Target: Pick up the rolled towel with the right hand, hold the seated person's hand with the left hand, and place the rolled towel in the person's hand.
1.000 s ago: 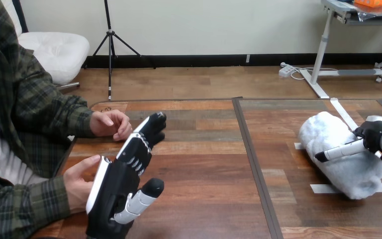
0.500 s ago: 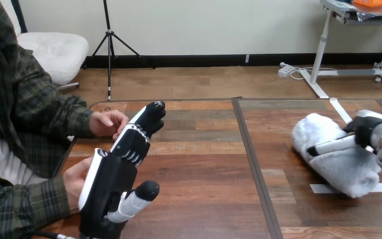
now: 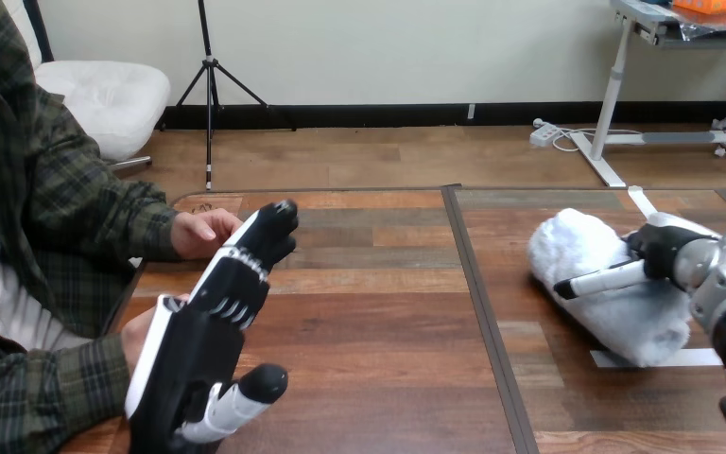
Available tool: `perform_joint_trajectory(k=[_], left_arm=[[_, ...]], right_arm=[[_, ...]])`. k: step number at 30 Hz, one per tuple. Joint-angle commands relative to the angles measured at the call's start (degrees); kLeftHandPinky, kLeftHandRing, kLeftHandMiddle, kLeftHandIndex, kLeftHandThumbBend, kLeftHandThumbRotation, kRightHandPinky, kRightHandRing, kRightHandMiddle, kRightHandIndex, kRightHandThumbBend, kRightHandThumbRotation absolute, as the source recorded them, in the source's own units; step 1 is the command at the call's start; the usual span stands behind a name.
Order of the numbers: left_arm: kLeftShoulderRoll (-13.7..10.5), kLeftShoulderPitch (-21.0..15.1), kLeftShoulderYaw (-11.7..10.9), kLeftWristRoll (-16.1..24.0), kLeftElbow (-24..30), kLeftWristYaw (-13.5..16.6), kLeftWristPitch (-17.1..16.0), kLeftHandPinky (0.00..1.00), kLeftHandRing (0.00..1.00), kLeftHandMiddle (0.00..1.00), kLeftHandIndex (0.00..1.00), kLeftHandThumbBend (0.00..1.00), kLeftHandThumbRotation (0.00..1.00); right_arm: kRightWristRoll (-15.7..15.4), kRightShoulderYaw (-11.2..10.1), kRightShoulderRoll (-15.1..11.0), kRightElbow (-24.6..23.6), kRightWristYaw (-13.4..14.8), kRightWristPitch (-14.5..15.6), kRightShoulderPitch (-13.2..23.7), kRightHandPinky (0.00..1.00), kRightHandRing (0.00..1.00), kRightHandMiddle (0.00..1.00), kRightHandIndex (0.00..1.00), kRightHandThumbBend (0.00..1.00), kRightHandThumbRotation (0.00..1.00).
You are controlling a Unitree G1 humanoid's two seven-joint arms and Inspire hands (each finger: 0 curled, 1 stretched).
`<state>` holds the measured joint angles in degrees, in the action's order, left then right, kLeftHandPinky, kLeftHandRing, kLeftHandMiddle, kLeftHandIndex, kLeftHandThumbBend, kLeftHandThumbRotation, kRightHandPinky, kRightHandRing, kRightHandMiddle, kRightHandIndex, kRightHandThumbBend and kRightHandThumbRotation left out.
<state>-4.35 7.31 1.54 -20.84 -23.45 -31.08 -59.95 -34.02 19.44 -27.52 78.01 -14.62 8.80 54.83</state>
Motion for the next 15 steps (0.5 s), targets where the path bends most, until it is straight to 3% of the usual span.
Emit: perform_joint_trajectory(k=[1, 10, 15], left_arm=[[-0.78, -0.03, 0.83, -1.77, 4.69, -1.01, 0.65, 0.93, 0.93, 0.91, 0.88, 1.0, 0.67], [-0.53, 1.57, 0.41, -1.01, 6.88, -0.58, 0.54, 0.94, 0.93, 0.91, 0.88, 1.0, 0.68], [-0.1, 2.36, 0.54, -1.12, 8.1, -0.19, 1.23, 0.94, 0.93, 0.9, 0.88, 1.0, 0.68]], right_arm=[[0.53, -0.39, 1.28, 0.62, 2.66, -0.73, 0.75, 0.77, 0.91, 0.93, 0.96, 1.0, 0.53], [0.07, 0.25, 2.39, 0.87, 5.38, -0.03, -0.39, 0.8, 0.91, 0.92, 0.94, 1.0, 0.51], [1.99, -2.01, 2.95, 1.23, 8.39, 0.36, -1.98, 0.79, 0.89, 0.91, 0.92, 1.0, 0.48]])
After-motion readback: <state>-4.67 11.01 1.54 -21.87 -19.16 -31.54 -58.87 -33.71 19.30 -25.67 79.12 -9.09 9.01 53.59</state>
